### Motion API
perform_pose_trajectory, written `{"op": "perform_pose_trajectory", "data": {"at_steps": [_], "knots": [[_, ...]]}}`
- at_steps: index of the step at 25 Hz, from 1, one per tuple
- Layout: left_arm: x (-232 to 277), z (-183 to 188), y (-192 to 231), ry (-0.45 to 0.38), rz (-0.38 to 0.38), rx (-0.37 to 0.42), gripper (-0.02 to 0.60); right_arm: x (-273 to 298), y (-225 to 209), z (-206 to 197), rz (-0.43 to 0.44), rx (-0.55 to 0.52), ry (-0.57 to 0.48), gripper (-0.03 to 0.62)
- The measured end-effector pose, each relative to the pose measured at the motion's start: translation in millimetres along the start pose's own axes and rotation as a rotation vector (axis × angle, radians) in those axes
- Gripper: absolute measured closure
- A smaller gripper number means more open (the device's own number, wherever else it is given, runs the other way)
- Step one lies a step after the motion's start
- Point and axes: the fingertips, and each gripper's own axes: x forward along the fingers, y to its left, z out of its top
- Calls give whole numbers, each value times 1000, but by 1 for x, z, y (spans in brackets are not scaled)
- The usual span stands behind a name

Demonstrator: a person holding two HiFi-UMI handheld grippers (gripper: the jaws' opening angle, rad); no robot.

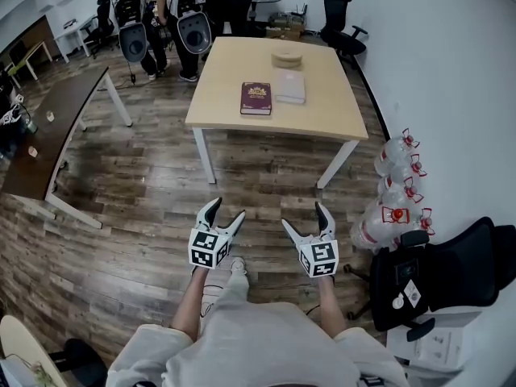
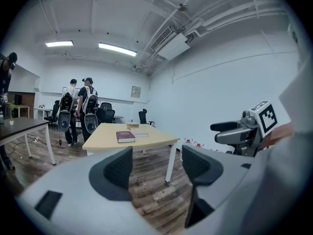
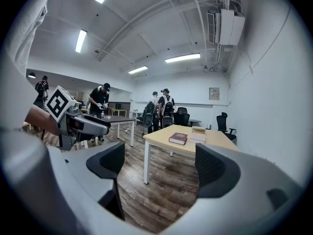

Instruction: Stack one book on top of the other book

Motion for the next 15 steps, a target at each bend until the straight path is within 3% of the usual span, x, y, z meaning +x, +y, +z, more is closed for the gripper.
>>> {"op": "perform_pose_trajectory", "data": {"at_steps": [15], "knots": [[111,50,113,-10,-32,3,262,147,-43,40,-42,3,-5,149]]}}
